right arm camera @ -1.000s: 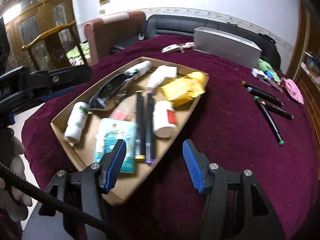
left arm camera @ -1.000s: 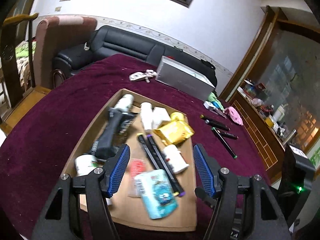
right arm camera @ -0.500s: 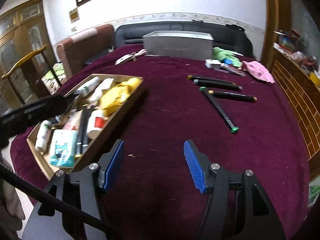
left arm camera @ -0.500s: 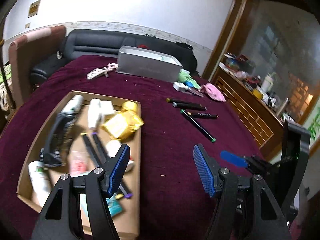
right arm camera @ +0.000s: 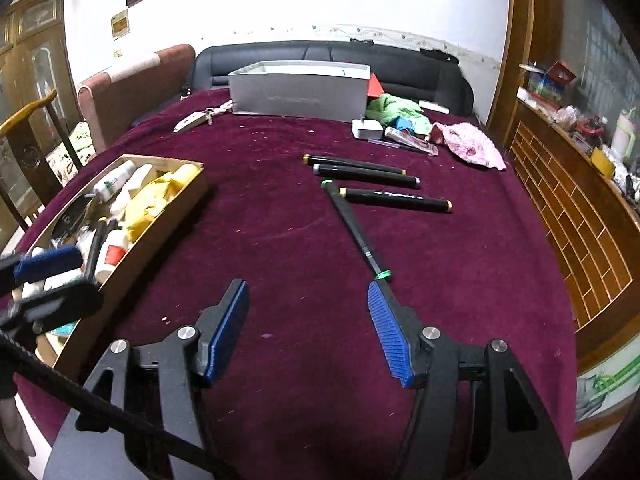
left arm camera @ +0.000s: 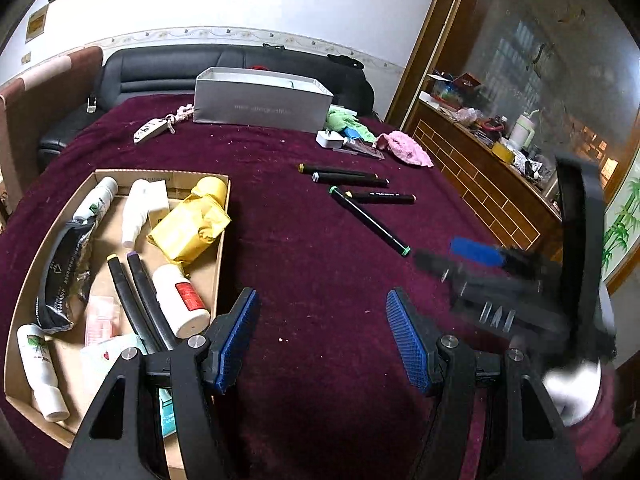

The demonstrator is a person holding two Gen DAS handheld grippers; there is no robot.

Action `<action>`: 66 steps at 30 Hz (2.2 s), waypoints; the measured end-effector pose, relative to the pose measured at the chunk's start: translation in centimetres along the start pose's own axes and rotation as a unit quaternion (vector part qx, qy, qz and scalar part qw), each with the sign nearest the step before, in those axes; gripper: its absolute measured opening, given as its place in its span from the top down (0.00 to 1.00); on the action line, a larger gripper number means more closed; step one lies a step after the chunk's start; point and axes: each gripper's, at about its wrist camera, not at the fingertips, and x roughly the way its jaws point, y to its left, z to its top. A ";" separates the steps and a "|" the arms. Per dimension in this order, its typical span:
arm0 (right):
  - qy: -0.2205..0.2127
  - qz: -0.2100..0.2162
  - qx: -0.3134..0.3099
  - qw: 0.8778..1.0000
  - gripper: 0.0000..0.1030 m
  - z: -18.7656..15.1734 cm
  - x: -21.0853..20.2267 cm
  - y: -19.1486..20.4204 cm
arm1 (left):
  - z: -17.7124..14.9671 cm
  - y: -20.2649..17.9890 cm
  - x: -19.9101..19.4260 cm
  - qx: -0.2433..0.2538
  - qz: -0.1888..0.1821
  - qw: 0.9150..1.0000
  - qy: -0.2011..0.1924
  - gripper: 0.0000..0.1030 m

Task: Organize objects
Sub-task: 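Move both grippers back toward the black markers on the table, then grasp the black green-capped marker with the right gripper, then grasp a black white-capped marker with the left gripper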

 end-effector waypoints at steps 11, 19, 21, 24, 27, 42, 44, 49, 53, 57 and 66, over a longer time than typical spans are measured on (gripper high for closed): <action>0.052 0.080 0.158 0.983 0.41 3.1 4.0 -10.2 | -0.5 2.0 1.0 -0.028 -0.009 0.999 0.015 0.42; 0.071 0.026 0.084 0.994 0.41 4.6 8.6 -6.7 | -0.8 2.8 0.8 -0.033 -0.010 0.999 0.018 0.42; 0.077 0.001 0.061 0.995 0.42 5.2 10.0 -5.9 | -0.8 3.1 0.7 -0.037 -0.009 0.999 0.017 0.42; 0.086 -0.018 0.041 0.995 0.46 5.9 11.8 -5.2 | -0.8 3.5 0.6 -0.040 -0.007 0.999 0.019 0.42; 0.105 -0.037 0.023 0.994 0.65 6.3 13.4 -4.4 | -0.8 3.5 0.5 -0.040 -0.005 0.999 0.019 0.42; 0.106 -0.060 0.119 0.985 0.88 0.1 8.2 -10.1 | 2.4 -0.5 3.3 0.035 -0.029 0.999 0.029 0.42; 0.093 -0.056 0.150 0.983 0.88 -1.1 7.4 -11.7 | 3.5 -2.3 5.0 0.069 -0.035 0.997 0.031 0.42; 0.047 0.000 0.203 0.978 0.88 -2.3 6.7 -13.9 | 6.3 -6.9 11.2 0.151 -0.036 0.986 0.056 0.42; 0.036 0.025 0.226 0.973 0.88 -2.8 6.6 -14.7 | 8.6 -9.4 15.4 0.165 -0.053 0.982 0.076 0.42; 0.037 0.063 0.262 0.962 0.88 -3.2 6.6 -16.0 | 10.2 -11.9 19.2 0.199 -0.069 0.973 0.094 0.42; 0.042 0.126 0.335 0.933 0.88 -4.1 6.9 -17.8 | 10.2 -16.8 26.4 0.394 -0.090 0.906 0.129 0.42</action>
